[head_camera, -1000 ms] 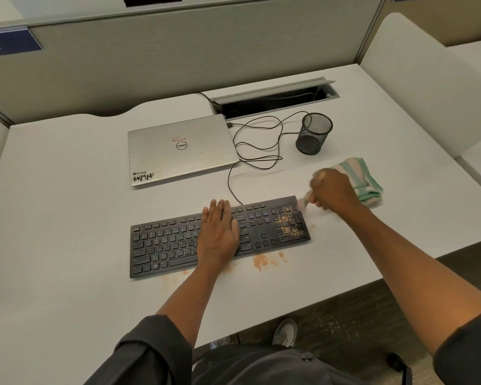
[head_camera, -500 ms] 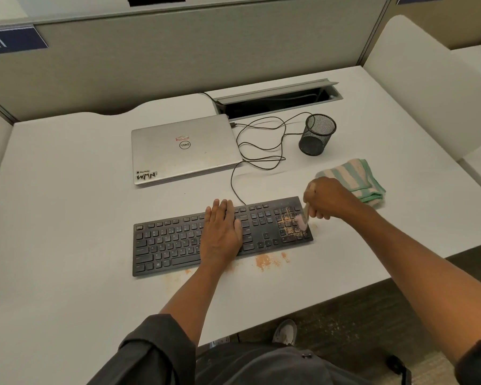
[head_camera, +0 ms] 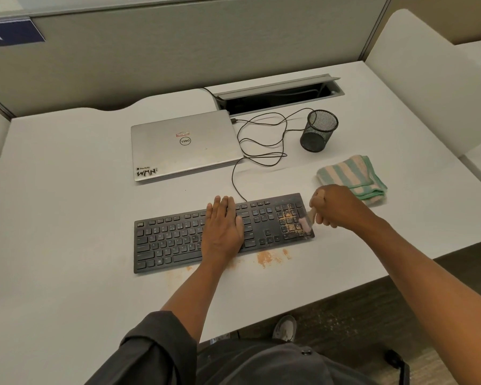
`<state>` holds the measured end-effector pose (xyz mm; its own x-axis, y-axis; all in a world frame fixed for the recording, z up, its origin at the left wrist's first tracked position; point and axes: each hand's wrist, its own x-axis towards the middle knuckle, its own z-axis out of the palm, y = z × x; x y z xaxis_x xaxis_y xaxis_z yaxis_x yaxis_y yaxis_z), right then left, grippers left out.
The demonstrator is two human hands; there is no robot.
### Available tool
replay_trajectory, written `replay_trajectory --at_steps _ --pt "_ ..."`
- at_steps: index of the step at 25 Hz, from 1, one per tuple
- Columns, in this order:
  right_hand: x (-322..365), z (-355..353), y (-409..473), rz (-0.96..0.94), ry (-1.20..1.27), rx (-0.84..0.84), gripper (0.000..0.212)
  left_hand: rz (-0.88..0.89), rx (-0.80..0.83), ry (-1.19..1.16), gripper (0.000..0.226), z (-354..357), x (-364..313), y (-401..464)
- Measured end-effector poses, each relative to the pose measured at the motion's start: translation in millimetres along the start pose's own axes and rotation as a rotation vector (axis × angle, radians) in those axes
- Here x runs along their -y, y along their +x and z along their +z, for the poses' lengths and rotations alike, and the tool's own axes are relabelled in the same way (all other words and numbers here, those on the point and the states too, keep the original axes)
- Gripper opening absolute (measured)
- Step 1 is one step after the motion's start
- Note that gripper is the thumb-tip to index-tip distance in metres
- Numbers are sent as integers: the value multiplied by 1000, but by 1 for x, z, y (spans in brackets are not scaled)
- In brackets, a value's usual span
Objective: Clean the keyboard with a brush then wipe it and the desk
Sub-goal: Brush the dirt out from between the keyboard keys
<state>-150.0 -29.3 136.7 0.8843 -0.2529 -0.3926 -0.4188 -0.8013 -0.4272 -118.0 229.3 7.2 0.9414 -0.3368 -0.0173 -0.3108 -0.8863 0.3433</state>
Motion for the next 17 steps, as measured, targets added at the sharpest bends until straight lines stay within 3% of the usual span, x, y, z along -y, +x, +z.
replay_trajectory --at_steps 4,6,10,17 --pt "1 3 -6 -58 130 -84 25 -5 11 1 72 1 0 0" --pt "-10 6 -10 -34 192 -59 26 -3 8 -3 72 1 0 1" --pt "-19 -4 -17 24 286 -198 24 -8 -3 -1 69 2 0 -1" --pt "-22 11 -26 3 321 -157 23 -1 -17 1 67 1 0 -2"
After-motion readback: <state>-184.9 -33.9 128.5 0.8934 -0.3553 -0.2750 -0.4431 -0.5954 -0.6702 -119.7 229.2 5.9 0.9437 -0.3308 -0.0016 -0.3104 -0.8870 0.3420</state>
